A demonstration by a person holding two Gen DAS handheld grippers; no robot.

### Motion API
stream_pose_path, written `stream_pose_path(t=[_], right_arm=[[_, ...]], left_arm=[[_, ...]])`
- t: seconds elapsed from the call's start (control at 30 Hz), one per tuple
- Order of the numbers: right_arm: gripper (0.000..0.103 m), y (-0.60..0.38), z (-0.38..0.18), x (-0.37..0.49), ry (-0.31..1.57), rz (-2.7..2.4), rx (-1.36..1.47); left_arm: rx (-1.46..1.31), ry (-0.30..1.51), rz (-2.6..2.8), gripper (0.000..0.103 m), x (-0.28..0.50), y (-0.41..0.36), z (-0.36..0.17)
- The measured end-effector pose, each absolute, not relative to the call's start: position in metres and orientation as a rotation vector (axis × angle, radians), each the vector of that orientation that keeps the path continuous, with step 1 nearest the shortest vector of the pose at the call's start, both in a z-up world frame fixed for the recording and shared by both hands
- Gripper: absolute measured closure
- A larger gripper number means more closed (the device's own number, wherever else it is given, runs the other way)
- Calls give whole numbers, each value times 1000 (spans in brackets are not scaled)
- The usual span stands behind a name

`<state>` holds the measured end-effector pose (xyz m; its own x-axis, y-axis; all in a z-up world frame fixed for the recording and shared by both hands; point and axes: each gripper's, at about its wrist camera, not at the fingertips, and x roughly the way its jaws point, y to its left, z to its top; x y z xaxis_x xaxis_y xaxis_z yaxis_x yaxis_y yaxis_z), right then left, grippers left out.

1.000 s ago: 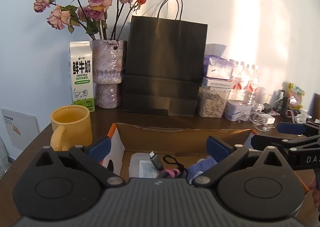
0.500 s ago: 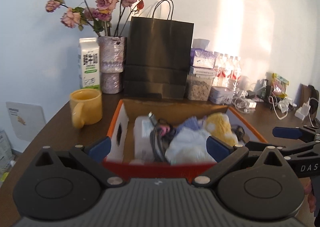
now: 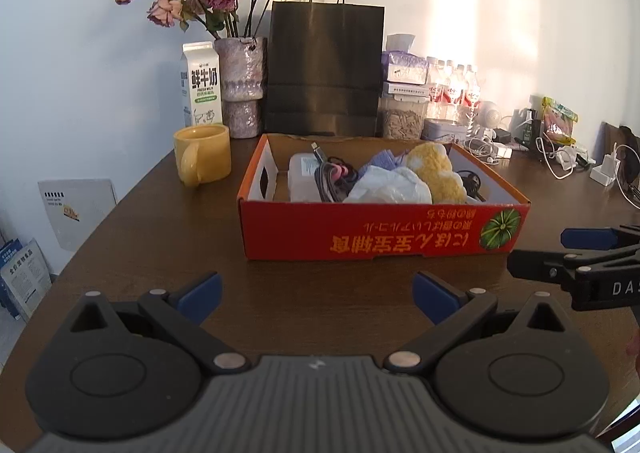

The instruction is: Organize objects

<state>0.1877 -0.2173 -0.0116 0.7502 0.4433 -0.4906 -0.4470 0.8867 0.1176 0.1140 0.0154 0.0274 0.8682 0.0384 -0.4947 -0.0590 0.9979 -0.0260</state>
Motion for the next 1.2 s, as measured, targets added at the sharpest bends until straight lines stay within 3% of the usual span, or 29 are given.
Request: stream_pose_path(t=[1.2], right_arm=[[0, -216, -6, 181, 523, 495, -15]], left_arm=[[-41, 498, 39, 0, 108, 12, 32]])
